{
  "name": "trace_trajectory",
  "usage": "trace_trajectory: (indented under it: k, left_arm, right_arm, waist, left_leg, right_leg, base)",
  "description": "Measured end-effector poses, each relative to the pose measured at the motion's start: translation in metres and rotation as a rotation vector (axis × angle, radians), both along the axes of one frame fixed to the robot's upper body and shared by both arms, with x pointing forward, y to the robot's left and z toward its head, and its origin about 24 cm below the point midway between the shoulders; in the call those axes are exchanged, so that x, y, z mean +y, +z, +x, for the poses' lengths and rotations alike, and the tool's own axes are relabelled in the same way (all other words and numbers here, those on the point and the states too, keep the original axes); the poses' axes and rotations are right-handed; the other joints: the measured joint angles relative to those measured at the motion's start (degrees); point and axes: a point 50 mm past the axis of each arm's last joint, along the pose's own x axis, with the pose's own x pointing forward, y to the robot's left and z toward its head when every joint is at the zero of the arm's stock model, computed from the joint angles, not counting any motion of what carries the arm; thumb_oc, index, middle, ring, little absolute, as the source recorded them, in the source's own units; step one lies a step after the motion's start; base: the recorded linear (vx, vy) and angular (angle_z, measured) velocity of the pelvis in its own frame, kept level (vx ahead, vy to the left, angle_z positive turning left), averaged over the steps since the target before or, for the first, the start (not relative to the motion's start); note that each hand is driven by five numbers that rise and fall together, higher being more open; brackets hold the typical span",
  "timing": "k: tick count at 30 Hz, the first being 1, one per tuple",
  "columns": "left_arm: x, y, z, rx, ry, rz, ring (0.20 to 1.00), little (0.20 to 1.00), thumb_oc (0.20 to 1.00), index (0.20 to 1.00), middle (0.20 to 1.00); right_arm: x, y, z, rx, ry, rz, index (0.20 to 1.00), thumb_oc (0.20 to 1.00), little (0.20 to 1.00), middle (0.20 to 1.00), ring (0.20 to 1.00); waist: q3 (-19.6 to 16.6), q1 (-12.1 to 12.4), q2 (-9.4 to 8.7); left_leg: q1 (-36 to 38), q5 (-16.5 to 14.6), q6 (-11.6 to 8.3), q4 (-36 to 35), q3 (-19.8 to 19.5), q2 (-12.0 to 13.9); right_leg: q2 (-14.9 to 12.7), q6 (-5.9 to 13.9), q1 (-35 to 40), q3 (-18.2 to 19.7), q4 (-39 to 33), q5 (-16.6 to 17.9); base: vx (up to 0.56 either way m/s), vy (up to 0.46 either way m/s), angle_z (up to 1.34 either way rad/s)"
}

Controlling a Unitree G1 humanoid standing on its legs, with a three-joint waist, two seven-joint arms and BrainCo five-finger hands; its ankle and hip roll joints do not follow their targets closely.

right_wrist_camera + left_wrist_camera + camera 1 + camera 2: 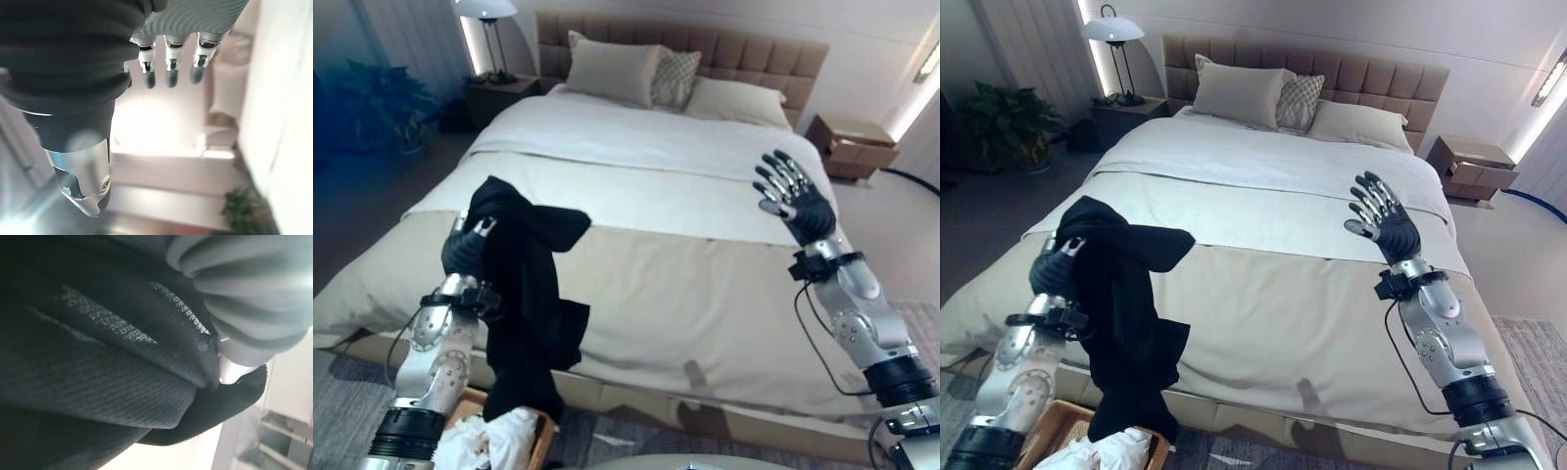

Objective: Pick up clothes into the bucket

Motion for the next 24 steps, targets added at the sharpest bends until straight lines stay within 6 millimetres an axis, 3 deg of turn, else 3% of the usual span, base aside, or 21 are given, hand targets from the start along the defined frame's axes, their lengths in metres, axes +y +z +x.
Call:
trace_trajectory:
  k: [7, 12, 16, 19, 23, 24]
  left_arm:
    - [0.041, 0.053, -0.007, -0.162, 0.179, 0.164, 0.2, 0.2, 0.2, 0.2, 0.2]
    - [0.066, 0.08, -0.023, -0.281, 0.356, 0.236, 0.2, 0.2, 0.2, 0.2, 0.2]
    - [0.081, 0.093, -0.028, -0.329, 0.473, 0.245, 0.2, 0.2, 0.2, 0.2, 0.2]
    - [0.09, 0.115, -0.026, -0.365, 0.533, 0.286, 0.2, 0.2, 0.2, 0.2, 0.2]
    - [0.085, 0.178, -0.028, -0.547, 0.562, 0.388, 0.2, 0.2, 0.2, 0.2, 0.2]
    - [0.084, 0.184, -0.029, -0.562, 0.567, 0.403, 0.2, 0.2, 0.2, 0.2, 0.2]
  right_arm:
    - [0.0, -0.063, -0.005, 0.221, -0.058, -0.114, 1.0, 1.0, 1.0, 1.0, 1.0]
    - [0.018, -0.096, -0.019, 0.327, 0.026, -0.187, 1.0, 1.0, 1.0, 1.0, 1.0]
    - [0.042, -0.108, -0.024, 0.354, 0.118, -0.184, 1.0, 1.0, 1.0, 1.0, 1.0]
    - [0.056, -0.113, -0.025, 0.361, 0.165, -0.181, 1.0, 1.0, 1.0, 1.0, 1.0]
    - [0.065, -0.115, -0.026, 0.367, 0.187, -0.164, 1.0, 1.0, 1.0, 1.0, 1.0]
    - [0.066, -0.115, -0.026, 0.367, 0.189, -0.162, 1.0, 1.0, 1.0, 1.0, 1.0]
  waist:
    - [1.1, 0.3, 0.38]
    - [1.2, 1.9, 0.5]
    - [1.3, 3.0, 0.37]
    - [1.3, 4.4, -0.25]
    - [1.3, 6.2, -1.73]
    - [1.3, 6.2, -1.85]
  left_leg:
    - [0.1, 0.1, -0.24, 0.4, -0.9, 0.3]
    - [0.8, 0.1, -0.26, 0.2, -1.4, 0.5]
    - [0.5, 0.4, -0.72, 0.2, -3.0, 0.6]
    - [-0.3, 0.5, -1.04, 0.3, -4.9, 0.9]
    - [-1.2, 1.1, -1.9, 0.5, -7.3, 0.9]
    - [-1.2, 1.1, -1.93, 0.5, -7.5, 0.9]
  right_leg:
    - [0.3, 0.04, 0.9, -0.8, 0.0, -0.4]
    - [0.5, 0.14, 2.0, -1.7, 0.0, -0.9]
    - [0.6, 0.02, 3.0, -3.2, 0.0, -1.4]
    - [1.0, 0.03, 3.6, -5.0, 0.0, -1.7]
    - [1.2, -0.03, 4.5, -7.1, 0.0, -2.1]
    - [1.2, 0.05, 4.6, -7.4, 0.0, -2.2]
  base:
    - [-0.01, -0.006, 0.05]
    - [-0.01, -0.009, 0.06]
    - [-0.03, -0.028, 0.2]
    - [-0.04, -0.026, 0.32]
    - [-0.02, -0.003, 0.25]
    - [-0.02, 0.0, 0.24]
